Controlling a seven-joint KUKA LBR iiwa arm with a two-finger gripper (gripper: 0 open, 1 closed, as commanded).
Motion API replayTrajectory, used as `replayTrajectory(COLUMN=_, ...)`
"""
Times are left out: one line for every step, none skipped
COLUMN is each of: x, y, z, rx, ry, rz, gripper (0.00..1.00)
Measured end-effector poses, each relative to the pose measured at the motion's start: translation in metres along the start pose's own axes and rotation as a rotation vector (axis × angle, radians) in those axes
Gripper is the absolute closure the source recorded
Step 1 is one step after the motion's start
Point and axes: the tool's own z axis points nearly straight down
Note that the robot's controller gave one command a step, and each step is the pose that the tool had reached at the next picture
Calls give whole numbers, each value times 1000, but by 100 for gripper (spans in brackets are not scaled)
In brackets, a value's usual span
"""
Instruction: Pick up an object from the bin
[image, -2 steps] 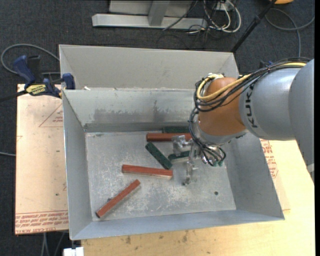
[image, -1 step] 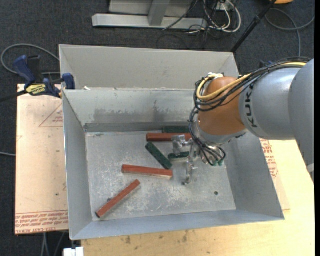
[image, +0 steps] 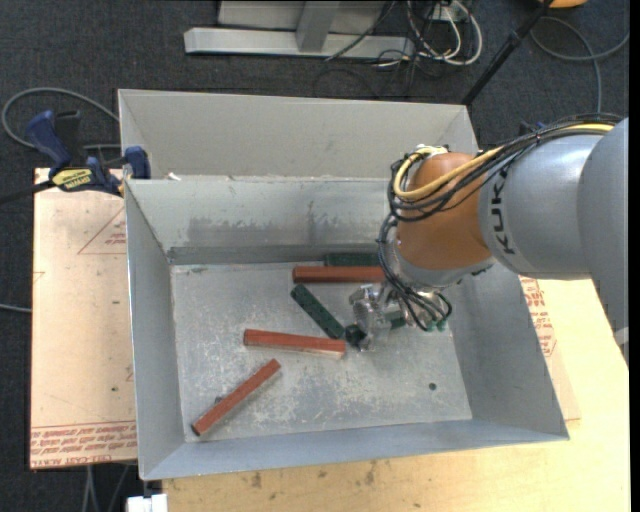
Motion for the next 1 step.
replayTrajectory(x=-2, y=0, z=-63, rx=1, ry=-5, rz=0, gripper=100)
